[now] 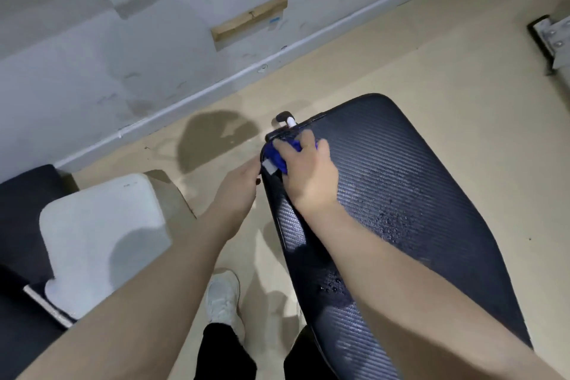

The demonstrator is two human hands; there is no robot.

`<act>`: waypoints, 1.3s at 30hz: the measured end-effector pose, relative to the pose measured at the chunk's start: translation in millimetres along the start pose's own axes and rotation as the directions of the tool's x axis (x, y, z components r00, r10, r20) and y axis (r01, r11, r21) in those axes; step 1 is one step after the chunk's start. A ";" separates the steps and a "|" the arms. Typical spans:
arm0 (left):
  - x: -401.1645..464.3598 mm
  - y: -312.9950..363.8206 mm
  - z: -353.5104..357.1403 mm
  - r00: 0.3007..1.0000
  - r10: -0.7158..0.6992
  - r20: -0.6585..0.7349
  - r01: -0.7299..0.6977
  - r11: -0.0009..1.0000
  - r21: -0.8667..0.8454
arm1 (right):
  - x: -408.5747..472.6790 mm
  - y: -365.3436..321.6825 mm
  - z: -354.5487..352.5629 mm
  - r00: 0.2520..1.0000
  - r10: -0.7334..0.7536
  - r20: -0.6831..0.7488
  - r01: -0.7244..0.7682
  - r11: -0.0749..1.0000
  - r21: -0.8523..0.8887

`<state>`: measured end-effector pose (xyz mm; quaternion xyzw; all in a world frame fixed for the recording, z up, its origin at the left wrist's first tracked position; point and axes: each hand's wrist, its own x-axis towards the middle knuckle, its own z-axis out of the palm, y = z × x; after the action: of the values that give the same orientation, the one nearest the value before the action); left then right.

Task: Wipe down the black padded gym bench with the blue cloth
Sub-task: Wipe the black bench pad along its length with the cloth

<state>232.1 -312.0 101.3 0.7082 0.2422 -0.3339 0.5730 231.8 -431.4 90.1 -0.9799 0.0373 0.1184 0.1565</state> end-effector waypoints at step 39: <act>-49.9 -34.9 21.7 0.996 0.006 0.093 0.017 0.972 -0.236 | -89.2 -6.9 9.4 0.982 -0.109 0.152 0.120 0.991 -0.063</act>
<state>169.6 -323.3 113.5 0.6178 0.2551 -0.3369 0.6631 144.0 -418.7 105.2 -0.9738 -0.0351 0.1830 0.1301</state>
